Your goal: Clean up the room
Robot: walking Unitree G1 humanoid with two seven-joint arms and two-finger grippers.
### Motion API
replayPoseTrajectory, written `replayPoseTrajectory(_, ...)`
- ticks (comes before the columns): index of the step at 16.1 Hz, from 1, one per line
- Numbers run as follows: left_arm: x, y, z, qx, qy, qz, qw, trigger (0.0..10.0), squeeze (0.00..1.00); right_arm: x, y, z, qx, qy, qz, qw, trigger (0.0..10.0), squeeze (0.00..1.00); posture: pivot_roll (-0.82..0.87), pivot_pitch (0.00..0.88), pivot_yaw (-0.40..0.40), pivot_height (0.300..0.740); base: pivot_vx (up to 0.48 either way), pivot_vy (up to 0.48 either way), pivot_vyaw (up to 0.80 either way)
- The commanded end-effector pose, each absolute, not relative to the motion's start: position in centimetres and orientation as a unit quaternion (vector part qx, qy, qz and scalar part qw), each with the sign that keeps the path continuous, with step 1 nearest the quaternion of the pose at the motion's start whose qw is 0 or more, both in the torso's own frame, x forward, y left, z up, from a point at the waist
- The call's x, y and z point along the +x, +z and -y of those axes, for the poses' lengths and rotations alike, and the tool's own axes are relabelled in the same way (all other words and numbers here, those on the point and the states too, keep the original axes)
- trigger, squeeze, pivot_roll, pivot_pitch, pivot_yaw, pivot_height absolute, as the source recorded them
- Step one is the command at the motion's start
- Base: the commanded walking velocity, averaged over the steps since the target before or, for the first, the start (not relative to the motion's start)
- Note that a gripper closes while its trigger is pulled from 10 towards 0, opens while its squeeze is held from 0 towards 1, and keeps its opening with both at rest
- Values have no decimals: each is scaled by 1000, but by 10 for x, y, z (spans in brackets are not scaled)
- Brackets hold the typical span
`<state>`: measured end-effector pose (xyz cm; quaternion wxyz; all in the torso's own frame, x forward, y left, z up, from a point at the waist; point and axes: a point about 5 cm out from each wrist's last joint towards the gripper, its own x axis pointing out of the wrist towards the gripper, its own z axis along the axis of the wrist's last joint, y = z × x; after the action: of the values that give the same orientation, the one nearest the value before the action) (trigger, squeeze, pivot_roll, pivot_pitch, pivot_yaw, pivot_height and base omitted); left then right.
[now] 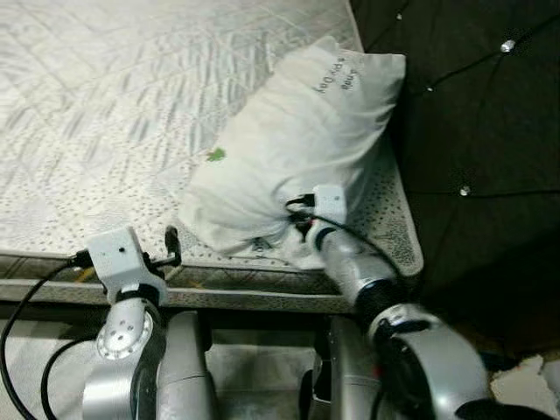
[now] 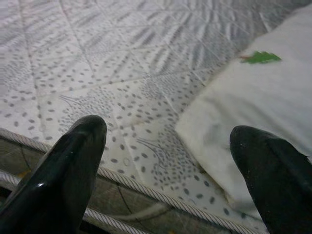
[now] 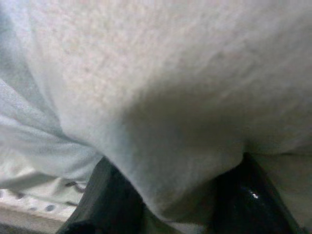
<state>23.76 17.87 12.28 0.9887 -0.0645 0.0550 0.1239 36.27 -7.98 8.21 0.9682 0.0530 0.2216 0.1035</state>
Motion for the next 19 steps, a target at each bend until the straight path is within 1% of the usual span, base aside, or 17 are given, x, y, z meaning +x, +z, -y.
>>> replayPoseTrajectory(1,238,119,-179,-65,120,-61,989,10000,0,376,101,98,53,75,-182,979,0,0,119,114,-58,587,0,0,0)
replayPoseTrajectory(2,241,119,-179,-65,119,-60,989,10000,0,378,101,114,64,51,-185,979,0,0,115,100,-54,587,0,0,0)
replayPoseTrajectory(3,246,118,-179,-63,116,-58,990,10000,0,382,107,139,62,13,-176,982,0,0,108,76,-48,587,0,0,0)
replayPoseTrajectory(4,248,119,-178,-63,114,-56,990,10000,0,384,110,148,61,-1,-171,983,0,0,106,68,-47,587,0,0,0)
replayPoseTrajectory(7,257,121,-177,-67,112,-47,990,10000,0,390,130,193,58,-70,-138,986,0,0,85,31,-43,587,0,0,0)
replayPoseTrajectory(8,259,120,-175,-68,110,-46,991,10000,0,392,142,216,52,-102,-119,986,0,0,80,20,-39,587,0,0,0)
replayPoseTrajectory(11,261,120,-172,-69,103,-43,991,10000,0,391,167,255,37,-159,-86,983,0,0,76,10,-33,587,0,0,0)
replayPoseTrajectory(12,261,119,-172,-68,103,-44,991,10000,0,391,169,260,37,-166,-83,982,0,0,75,10,-33,587,0,0,0)
replayPoseTrajectory(13,262,117,-174,-66,103,-45,991,10000,0,387,175,274,24,-186,-74,979,0,0,71,8,-30,587,0,0,0)
replayPoseTrajectory(15,264,117,-174,-63,102,-45,992,10000,0,383,170,279,-6,-180,-77,981,0,0,71,5,-30,587,0,0,0)
replayPoseTrajectory(16,265,118,-174,-61,101,-43,992,10000,0,378,156,280,-24,-163,-92,982,0,0,69,3,-26,587,0,0,0)
replayPoseTrajectory(17,265,117,-174,-58,99,-43,992,10000,0,366,130,280,-24,-155,-126,980,0,0,65,3,-22,587,0,0,0)
replayPoseTrajectory(19,264,113,-173,-56,94,-50,993,10000,0,353,103,276,-15,-143,-154,978,0,0,58,6,-12,587,0,0,0)
